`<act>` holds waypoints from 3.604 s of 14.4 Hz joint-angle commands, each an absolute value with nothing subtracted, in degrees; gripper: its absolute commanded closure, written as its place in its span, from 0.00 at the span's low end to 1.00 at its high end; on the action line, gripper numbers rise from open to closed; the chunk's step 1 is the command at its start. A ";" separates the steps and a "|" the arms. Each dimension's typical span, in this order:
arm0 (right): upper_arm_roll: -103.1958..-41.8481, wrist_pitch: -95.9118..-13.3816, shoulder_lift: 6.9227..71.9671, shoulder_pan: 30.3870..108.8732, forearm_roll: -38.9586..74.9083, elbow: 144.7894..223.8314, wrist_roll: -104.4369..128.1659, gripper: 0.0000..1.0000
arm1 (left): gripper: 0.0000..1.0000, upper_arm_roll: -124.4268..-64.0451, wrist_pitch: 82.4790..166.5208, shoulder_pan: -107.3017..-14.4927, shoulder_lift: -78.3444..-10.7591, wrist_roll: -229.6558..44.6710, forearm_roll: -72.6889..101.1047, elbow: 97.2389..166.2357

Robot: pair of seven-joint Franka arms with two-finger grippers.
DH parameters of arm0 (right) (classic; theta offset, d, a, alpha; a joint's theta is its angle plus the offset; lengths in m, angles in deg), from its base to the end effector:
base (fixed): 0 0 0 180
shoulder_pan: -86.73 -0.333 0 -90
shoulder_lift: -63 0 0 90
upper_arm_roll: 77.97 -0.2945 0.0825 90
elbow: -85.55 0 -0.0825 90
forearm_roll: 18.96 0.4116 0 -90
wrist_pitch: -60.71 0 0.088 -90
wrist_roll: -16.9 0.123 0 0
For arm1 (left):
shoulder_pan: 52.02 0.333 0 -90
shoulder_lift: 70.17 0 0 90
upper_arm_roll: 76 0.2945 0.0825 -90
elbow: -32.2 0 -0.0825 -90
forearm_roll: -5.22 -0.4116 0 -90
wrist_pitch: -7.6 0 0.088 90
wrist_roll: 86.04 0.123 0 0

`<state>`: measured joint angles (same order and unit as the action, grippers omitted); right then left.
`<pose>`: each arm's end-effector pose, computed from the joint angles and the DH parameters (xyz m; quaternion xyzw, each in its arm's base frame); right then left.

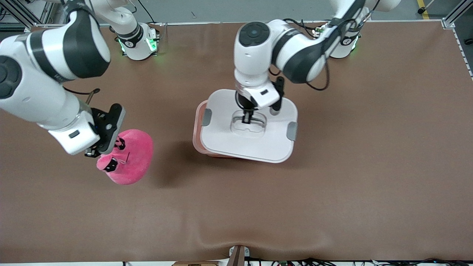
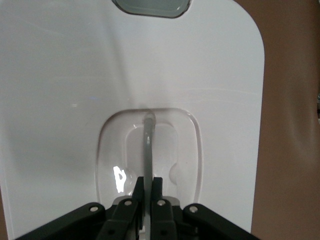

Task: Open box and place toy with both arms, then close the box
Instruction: 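Lift the lid off with the left gripper while the right gripper carries the toy, then lower the pink toy into the pink box and open the right gripper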

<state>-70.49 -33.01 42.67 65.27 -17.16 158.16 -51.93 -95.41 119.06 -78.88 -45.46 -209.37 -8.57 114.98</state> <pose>0.6595 0.1824 0.5216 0.7478 0.6638 0.0041 0.0099 0.5283 -0.4764 0.4186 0.7936 0.6050 0.0491 0.0429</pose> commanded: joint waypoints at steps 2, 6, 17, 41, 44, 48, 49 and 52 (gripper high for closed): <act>-69.89 -32.63 44.01 60.02 -18.69 157.45 -56.39 1.00 | 1.00 -95.86 115.62 -72.61 -46.88 -194.09 -5.96 115.52; -69.88 -33.07 44.01 52.03 -21.86 156.92 -56.41 1.00 | 1.00 -95.69 111.67 -65.22 -49.25 -173.71 -1.47 115.43; -70.06 -32.98 43.57 40.42 -27.92 157.53 -57.46 1.00 | 1.00 -95.16 103.75 -54.22 -50.84 -143.71 -1.46 115.35; -70.06 -29.99 43.31 36.02 -27.92 161.14 -58.16 1.00 | 1.00 -95.51 100.41 -48.86 -50.93 -135.52 1.34 115.43; -70.06 -30.08 43.31 35.75 -28.19 161.14 -58.16 1.00 | 1.00 -95.51 100.41 -48.86 -50.93 -135.61 1.70 115.43; -70.06 -30.26 43.22 35.05 -29.51 161.05 -58.16 0.67 | 1.00 -95.60 100.41 -48.86 -50.93 -135.61 1.79 115.43; -70.06 -30.26 43.22 35.05 -29.51 161.05 -58.16 0.46 | 1.00 -95.60 100.41 -48.86 -50.93 -135.61 1.79 115.43; -70.06 -30.43 43.22 35.40 -28.98 160.88 -58.25 0.00 | 1.00 -95.60 100.41 -48.86 -50.93 -135.52 2.75 115.43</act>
